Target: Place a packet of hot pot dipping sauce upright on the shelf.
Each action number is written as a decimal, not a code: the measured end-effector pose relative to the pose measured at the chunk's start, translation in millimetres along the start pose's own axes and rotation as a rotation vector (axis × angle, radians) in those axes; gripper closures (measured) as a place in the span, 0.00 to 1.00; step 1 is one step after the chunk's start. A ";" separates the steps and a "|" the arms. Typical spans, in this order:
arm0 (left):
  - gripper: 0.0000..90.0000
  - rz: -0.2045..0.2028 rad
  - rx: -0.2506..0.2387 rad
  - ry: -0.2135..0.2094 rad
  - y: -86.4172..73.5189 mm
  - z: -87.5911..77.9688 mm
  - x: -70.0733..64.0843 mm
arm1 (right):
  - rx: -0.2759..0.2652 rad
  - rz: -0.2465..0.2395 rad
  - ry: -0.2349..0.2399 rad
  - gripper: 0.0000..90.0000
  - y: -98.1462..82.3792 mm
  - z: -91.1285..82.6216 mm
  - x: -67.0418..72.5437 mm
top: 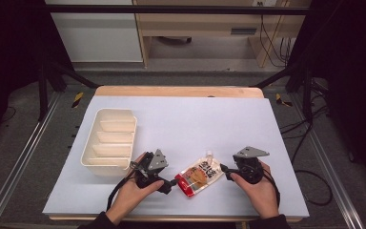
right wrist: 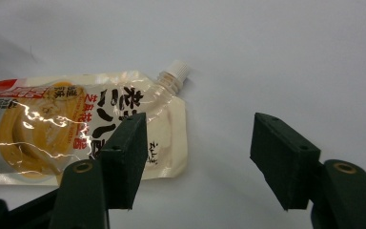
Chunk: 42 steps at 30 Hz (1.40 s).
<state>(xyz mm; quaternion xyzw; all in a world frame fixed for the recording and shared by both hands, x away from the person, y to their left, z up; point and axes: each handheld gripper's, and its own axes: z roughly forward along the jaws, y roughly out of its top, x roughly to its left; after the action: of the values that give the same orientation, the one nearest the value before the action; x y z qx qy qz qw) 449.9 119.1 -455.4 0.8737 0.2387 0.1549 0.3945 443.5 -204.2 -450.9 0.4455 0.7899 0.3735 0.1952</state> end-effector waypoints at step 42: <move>0.07 -0.054 -0.041 0.044 -21.2 -41.0 5.6 | 0.125 0.075 0.140 0.50 5.8 31.0 8.9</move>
<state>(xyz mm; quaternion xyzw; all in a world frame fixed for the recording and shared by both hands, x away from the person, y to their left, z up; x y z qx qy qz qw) 429.6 159.5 -444.8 0.8552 0.2674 0.1682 0.4109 461.9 -181.9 -466.3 0.4591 0.8060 0.3608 0.0971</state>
